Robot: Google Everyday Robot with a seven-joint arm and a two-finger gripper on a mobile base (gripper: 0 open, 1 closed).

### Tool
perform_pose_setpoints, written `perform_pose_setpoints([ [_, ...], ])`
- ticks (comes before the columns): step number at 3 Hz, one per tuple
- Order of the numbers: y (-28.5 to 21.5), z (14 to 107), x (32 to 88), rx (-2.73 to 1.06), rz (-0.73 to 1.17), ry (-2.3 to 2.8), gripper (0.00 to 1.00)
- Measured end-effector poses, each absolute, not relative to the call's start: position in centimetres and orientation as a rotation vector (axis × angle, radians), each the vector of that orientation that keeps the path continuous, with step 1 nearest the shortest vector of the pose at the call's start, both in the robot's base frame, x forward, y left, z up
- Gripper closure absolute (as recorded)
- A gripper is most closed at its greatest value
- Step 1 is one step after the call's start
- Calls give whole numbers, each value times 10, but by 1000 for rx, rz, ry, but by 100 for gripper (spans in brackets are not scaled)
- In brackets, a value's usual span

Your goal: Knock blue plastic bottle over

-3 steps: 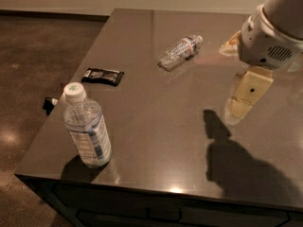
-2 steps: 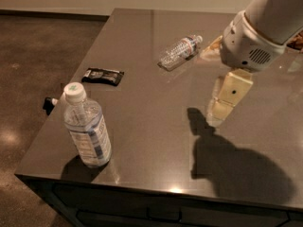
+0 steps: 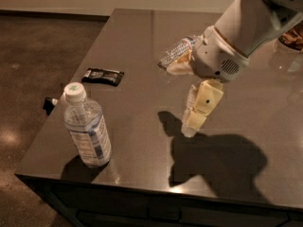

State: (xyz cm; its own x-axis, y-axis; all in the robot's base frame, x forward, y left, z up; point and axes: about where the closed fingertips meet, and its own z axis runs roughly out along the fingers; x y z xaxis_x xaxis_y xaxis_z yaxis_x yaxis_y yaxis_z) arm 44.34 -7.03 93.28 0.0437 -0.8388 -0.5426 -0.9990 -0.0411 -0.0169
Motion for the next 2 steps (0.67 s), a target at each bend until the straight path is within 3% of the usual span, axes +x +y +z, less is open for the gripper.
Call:
perform_pose_setpoints([
  [2, -3, 915, 420, -1906, 880, 1693, 0],
])
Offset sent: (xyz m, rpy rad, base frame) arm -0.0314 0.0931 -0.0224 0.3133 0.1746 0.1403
